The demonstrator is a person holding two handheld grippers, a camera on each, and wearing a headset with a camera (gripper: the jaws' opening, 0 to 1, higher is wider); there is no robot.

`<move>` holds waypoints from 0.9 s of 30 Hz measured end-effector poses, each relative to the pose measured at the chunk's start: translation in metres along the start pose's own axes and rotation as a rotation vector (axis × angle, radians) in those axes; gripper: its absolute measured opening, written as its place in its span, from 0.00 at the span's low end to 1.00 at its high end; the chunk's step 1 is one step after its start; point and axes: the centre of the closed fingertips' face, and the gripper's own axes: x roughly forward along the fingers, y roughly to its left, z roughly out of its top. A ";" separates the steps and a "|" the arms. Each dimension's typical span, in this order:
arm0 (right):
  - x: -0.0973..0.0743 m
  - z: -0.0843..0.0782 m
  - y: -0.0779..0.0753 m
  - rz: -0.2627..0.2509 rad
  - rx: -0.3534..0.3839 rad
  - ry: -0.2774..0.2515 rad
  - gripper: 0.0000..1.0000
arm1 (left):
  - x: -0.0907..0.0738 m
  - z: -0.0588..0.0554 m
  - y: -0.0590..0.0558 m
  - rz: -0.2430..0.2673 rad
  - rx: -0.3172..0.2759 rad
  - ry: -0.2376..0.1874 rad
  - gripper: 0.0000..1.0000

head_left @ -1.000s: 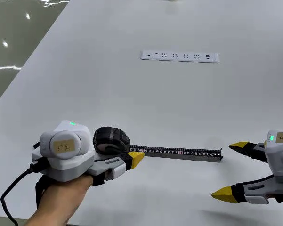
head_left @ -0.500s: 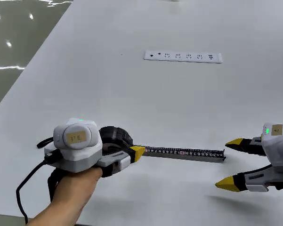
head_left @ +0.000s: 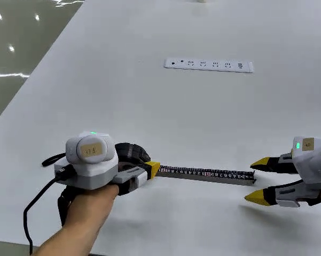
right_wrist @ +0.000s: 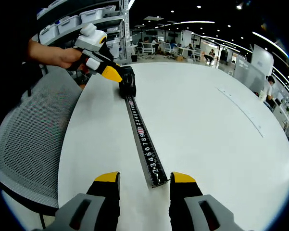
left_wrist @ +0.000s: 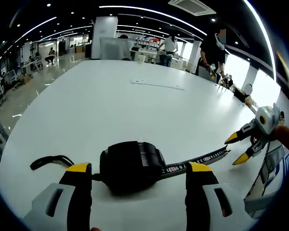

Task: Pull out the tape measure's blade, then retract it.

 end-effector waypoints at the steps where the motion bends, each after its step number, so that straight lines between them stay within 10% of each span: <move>1: 0.000 -0.001 -0.002 -0.006 -0.012 0.005 0.35 | 0.001 0.001 0.000 0.002 -0.001 -0.004 0.74; 27: 0.009 -0.008 -0.014 0.020 -0.100 0.055 0.13 | 0.012 0.000 0.005 0.014 -0.063 -0.038 0.64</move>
